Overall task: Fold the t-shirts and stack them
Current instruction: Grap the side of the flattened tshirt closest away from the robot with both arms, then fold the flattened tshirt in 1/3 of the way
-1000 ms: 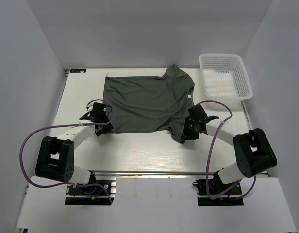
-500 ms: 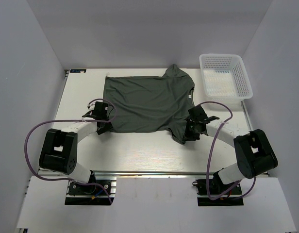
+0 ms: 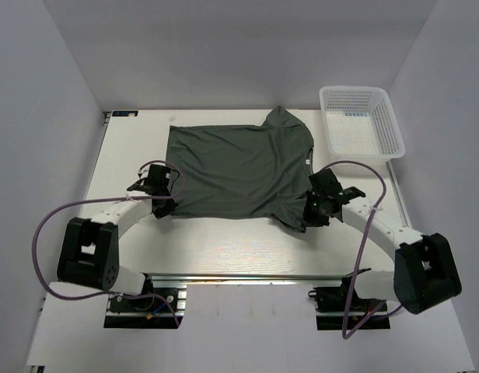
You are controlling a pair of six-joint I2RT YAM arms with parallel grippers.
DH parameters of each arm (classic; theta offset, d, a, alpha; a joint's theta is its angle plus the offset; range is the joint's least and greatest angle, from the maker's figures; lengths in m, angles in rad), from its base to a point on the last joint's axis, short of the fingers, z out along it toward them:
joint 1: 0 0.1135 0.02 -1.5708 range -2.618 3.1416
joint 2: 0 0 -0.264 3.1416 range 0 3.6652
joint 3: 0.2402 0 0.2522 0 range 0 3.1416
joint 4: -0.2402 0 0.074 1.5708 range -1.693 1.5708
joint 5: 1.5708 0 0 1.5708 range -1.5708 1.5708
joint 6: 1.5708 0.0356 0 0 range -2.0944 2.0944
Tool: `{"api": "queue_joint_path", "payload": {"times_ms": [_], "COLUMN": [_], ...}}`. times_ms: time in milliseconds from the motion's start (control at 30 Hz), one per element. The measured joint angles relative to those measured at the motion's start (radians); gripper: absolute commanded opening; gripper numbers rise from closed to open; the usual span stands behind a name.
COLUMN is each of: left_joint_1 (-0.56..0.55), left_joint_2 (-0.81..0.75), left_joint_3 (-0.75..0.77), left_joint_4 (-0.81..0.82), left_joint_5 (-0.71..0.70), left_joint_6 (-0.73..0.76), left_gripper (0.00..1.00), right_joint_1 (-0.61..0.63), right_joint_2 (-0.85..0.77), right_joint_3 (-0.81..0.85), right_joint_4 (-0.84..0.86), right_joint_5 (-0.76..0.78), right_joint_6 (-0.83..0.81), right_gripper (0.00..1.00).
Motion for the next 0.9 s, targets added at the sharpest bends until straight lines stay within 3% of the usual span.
{"api": "queue_joint_path", "payload": {"times_ms": [300, 633, 900], "left_joint_1": [0.000, -0.004, -0.003], "left_joint_2": [-0.246, -0.277, -0.282], "left_joint_3": [-0.074, -0.189, -0.074], "left_joint_4": [-0.074, -0.116, -0.119], "left_joint_5": [0.030, 0.098, 0.125], "left_joint_6": [-0.043, -0.068, -0.065], "left_gripper": [0.00, 0.00, 0.00], "right_joint_1": [-0.003, -0.005, -0.006], "right_joint_2": [-0.154, -0.171, -0.073], "right_joint_3": [0.000, -0.146, 0.087], "right_joint_4": [-0.134, -0.169, -0.155], "right_joint_5": [-0.008, -0.093, -0.105], "right_joint_6": [-0.004, -0.016, -0.063], "right_gripper": [0.00, 0.00, 0.00]}}
